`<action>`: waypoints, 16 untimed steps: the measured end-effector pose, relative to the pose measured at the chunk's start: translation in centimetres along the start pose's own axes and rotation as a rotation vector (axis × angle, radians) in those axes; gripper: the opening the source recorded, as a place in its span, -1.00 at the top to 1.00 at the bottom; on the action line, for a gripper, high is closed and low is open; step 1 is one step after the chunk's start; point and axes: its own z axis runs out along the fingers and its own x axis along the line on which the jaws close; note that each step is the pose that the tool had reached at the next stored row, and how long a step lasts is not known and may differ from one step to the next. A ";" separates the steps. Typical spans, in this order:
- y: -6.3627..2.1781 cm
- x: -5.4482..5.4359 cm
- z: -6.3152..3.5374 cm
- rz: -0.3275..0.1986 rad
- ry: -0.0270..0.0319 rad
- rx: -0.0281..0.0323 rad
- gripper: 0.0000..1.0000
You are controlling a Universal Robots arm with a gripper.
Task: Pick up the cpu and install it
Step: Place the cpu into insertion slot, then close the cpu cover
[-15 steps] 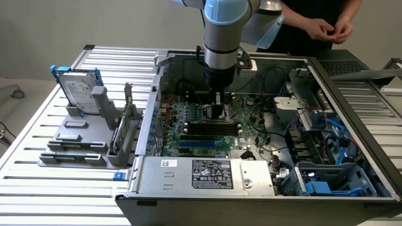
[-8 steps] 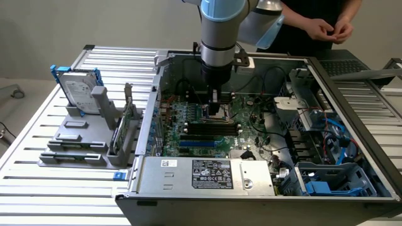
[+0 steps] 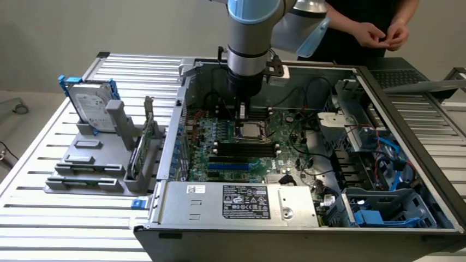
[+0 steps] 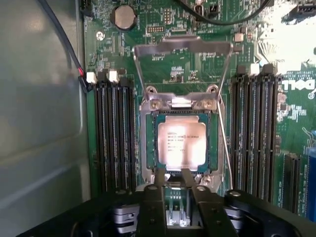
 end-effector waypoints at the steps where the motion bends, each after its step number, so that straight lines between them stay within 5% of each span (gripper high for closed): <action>1: -0.15 0.0 -0.01 0.001 0.0010 0.0050 0.64; 6: -0.76 0.0 -0.04 0.003 0.0028 0.0239 0.79; 16: -0.76 0.0 -0.04 0.003 0.0029 0.0242 0.79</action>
